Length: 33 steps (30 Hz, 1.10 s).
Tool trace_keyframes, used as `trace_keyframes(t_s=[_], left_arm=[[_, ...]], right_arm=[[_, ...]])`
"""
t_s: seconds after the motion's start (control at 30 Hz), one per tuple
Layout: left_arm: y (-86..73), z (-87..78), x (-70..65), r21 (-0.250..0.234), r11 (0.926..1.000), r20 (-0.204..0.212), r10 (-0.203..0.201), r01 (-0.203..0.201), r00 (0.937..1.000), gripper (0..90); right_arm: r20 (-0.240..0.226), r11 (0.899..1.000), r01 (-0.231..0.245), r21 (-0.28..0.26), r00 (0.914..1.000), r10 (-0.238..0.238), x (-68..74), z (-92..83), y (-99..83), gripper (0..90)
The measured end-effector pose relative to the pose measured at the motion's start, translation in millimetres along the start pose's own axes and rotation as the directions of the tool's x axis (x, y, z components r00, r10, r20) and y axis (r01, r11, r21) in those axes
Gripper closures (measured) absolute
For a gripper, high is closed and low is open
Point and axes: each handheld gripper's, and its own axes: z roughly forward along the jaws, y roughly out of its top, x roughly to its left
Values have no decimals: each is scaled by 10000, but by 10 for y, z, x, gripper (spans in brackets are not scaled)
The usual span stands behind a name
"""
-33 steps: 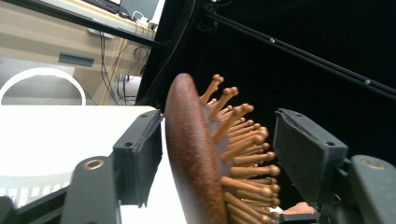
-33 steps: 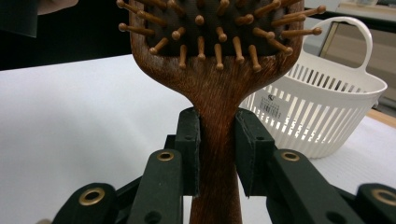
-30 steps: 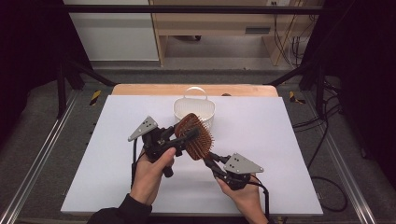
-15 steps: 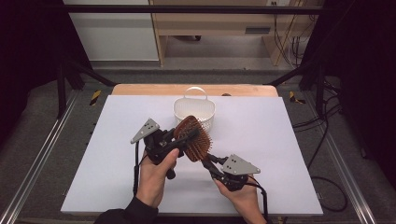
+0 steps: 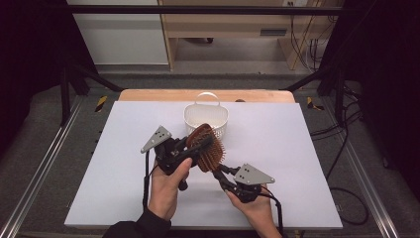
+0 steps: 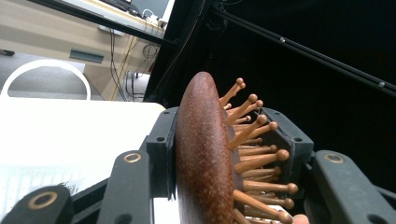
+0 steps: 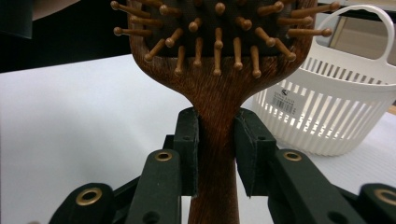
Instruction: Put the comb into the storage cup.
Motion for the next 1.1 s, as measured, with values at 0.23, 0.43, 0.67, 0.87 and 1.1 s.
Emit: trace_keyframes(t_s=[0.23,0.43,0.67,0.87,1.1], left_arm=[[121,-55,31,-287,9995,-252,141,-148,9996,506],[229,-153,81,-621,9975,-636,288,-328,9976,505],[382,-226,74,-864,9947,-1007,461,-549,9938,504],[551,-240,68,-976,9929,-1154,569,-683,9917,503],[731,-195,26,-997,9899,-1209,880,-1003,9888,503]], right_arm=[[236,9992,-109,-388,9996,119,-39,-34,-14,425],[490,9946,-273,-1000,9983,323,-173,-134,-39,282],[1020,9987,-301,-412,9942,341,-338,-208,-124,99],[1385,9987,-421,-295,9893,458,-519,-336,-174,64],[2420,9917,-726,-1060,9655,966,-744,-562,-301,94]])
